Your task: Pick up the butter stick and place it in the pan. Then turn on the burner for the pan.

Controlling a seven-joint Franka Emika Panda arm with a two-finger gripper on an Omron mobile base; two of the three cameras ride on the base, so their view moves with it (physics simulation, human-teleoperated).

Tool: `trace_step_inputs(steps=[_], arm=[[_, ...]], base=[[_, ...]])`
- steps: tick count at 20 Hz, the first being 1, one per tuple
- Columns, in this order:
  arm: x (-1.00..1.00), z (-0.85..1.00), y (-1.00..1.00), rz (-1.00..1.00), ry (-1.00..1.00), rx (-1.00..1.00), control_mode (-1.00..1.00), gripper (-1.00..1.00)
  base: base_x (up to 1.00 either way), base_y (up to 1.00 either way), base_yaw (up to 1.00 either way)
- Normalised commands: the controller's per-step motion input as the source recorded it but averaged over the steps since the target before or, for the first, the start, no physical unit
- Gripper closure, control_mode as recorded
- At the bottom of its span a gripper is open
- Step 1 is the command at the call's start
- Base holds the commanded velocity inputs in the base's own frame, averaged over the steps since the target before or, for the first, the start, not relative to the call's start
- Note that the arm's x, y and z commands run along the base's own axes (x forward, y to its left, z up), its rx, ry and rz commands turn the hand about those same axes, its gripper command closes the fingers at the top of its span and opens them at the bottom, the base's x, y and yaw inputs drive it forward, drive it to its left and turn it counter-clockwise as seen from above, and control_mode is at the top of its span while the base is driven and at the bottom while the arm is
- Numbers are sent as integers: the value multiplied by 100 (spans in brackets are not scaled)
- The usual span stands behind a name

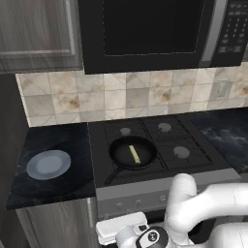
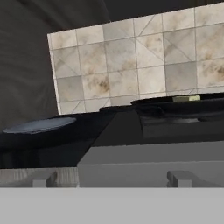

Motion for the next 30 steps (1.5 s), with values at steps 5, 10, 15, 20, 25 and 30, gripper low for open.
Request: trace_step_inputs(steps=[5,10,15,20,25,30], arm=[[51,-26,-12,0,-4,3,-100,-100],[38,-27,-31,0,-4,4,-100,-100],[15,-31,-27,0,-7,8,-100,-100],[16,-31,-19,0,-6,11,-100,-100],[21,-26,-25,0,-5,16,-100,-100],[13,-25,-32,0,-5,17,-100,-100]], base=[[0,0,0],[0,0,0],[0,0,0],[0,0,0],[0,0,0],[0,0,0]])
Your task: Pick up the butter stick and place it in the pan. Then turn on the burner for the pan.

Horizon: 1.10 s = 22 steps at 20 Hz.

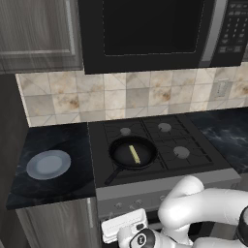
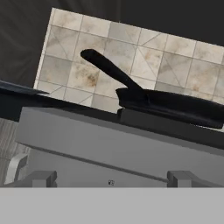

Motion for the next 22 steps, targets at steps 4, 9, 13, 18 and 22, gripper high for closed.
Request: trace_step_inputs(steps=[4,9,13,18,22], arm=[[17,-18,-31,0,-4,15,-100,-100],[29,-1,-29,0,0,13,-100,-100],[28,-3,-22,0,0,9,-100,-100],[21,-13,-20,0,0,10,-100,-100],[16,-20,-20,0,0,11,-100,-100]], base=[[0,0,0],[0,0,0],[0,0,0],[0,0,0],[0,0,0]])
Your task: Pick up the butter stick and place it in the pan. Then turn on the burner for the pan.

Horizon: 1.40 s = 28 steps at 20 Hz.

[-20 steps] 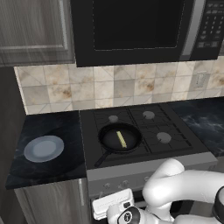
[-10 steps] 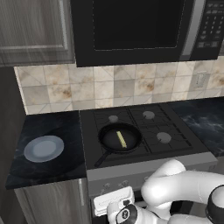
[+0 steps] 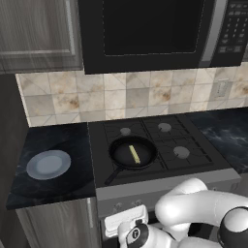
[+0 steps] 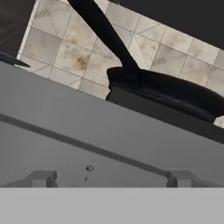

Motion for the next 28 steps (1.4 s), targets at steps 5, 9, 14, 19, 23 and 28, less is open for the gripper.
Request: trace_step_inputs(steps=[5,9,14,19,23,28], arm=[[18,-21,-11,0,0,8,-100,-100],[21,-17,-4,0,0,7,-100,-100],[18,-26,-1,1,0,7,-100,-100],[19,-23,0,4,0,9,-100,-100],[23,-27,-2,4,-2,8,-100,-100],[23,-20,-7,5,-2,9,-100,-100]], base=[[0,0,0],[0,0,0],[0,0,0],[0,0,0],[0,0,0],[0,0,0]])
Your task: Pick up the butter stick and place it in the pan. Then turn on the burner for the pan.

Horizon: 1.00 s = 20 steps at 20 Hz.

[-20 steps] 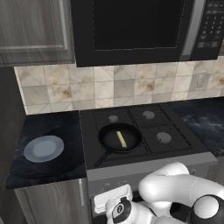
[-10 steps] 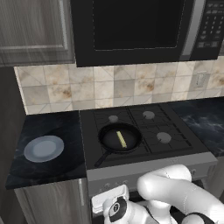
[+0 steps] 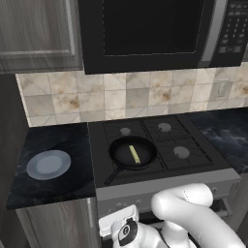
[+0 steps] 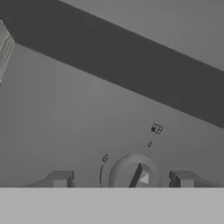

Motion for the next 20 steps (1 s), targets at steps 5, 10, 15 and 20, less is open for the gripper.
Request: trace_step_inputs(steps=[5,10,15,20], arm=[[24,-15,-7,3,-2,8,-100,-100],[18,-2,-20,2,-1,10,-100,-100],[5,0,-8,1,0,5,-100,-100],[0,0,0,0,0,0,-100,-100]], base=[[0,0,0],[0,0,0],[0,0,0],[0,0,0]])
